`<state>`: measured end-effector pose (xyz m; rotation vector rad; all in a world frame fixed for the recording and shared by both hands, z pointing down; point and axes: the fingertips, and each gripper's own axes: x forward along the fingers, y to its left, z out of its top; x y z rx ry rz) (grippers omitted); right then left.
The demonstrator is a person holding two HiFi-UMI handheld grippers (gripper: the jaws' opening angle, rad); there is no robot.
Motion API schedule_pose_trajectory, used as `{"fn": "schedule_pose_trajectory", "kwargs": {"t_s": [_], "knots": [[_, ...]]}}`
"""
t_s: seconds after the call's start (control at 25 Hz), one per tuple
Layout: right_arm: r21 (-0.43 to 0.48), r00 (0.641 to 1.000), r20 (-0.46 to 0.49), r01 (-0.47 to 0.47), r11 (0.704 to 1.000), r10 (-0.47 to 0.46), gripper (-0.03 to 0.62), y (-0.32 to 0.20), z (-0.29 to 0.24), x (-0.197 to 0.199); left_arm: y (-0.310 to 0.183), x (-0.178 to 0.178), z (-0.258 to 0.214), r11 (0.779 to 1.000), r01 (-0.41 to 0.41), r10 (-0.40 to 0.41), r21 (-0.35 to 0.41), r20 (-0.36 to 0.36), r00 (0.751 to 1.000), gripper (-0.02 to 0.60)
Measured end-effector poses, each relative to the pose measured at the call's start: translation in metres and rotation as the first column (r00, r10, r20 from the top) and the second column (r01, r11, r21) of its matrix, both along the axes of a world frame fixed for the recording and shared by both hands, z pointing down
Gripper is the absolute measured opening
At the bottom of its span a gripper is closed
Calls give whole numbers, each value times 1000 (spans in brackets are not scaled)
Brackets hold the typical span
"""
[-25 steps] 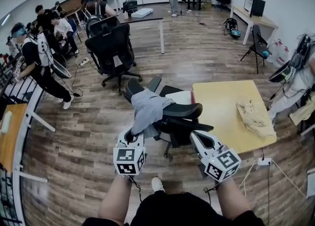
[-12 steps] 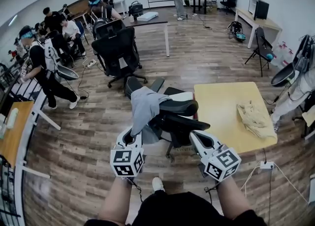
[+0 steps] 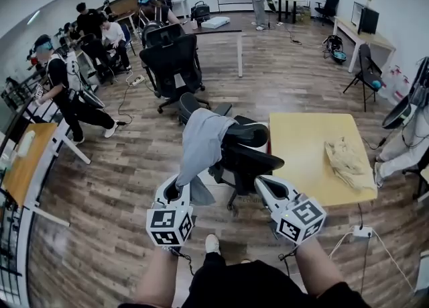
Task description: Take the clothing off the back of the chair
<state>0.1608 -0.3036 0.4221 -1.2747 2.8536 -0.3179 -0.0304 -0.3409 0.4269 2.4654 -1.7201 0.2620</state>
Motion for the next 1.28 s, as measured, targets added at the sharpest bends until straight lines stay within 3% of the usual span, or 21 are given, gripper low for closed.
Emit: {"fn": "schedule_pose_trajectory", "kwargs": {"t_s": [0.6, 0.88, 1.28], "knots": [[-25, 990, 20, 137, 990, -136, 12, 46, 9, -61, 107, -72, 9, 987, 159, -159, -32, -1, 987, 48], [-42, 992, 18, 126, 991, -125, 12, 74, 13, -113, 146, -129, 15, 985, 166, -167, -50, -23, 986, 48], [-64, 999, -15, 52, 997, -53, 12, 142, 19, -172, 208, -195, 24, 992, 112, -115, -60, -61, 991, 48]]}}
